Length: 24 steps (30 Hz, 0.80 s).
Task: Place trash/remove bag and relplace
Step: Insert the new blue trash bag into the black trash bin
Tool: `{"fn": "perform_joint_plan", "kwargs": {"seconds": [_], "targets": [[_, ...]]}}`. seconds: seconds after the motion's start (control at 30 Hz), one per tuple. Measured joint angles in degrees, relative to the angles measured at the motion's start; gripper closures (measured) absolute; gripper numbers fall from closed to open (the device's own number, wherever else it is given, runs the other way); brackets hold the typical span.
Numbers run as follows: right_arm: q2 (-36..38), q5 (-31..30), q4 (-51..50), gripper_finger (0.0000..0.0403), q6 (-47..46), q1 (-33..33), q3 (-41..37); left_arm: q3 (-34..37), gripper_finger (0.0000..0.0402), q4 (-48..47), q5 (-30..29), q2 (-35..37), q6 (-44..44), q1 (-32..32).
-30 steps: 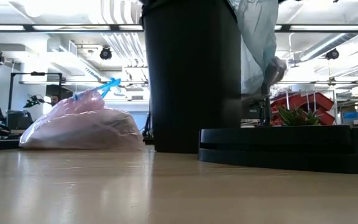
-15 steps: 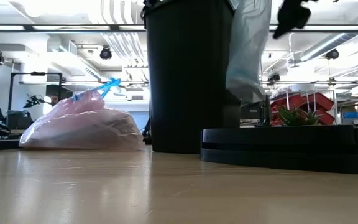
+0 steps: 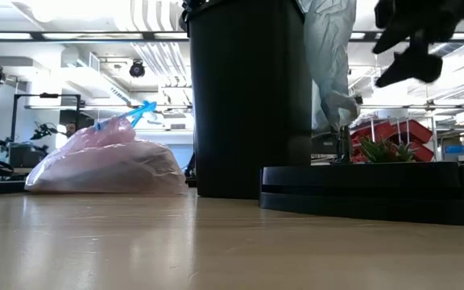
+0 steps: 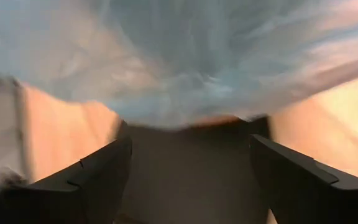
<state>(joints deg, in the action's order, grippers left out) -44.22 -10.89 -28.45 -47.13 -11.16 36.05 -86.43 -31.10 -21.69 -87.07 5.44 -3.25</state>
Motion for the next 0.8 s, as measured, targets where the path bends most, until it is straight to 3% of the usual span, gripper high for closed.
{"fn": "perform_joint_plan", "kwargs": {"seconds": [0.17, 0.47, 0.8], "targets": [[2.3, -2.3, 22.6, 0.0101, -10.8, 0.0, -14.8, 0.0, 0.0264, 0.0, 0.0, 0.0, 0.0, 0.0], [2.1, -10.4, 56.1, 0.0046, -25.4, 0.0, -35.1, 0.0, 0.0287, -0.4, 0.2, 0.0, 1.1, 0.0], [0.8, -13.8, 62.7, 0.0041, -22.0, 1.2, -35.4, 0.0, 0.0300, -0.4, 0.2, 0.1, 1.3, 0.0]]}}
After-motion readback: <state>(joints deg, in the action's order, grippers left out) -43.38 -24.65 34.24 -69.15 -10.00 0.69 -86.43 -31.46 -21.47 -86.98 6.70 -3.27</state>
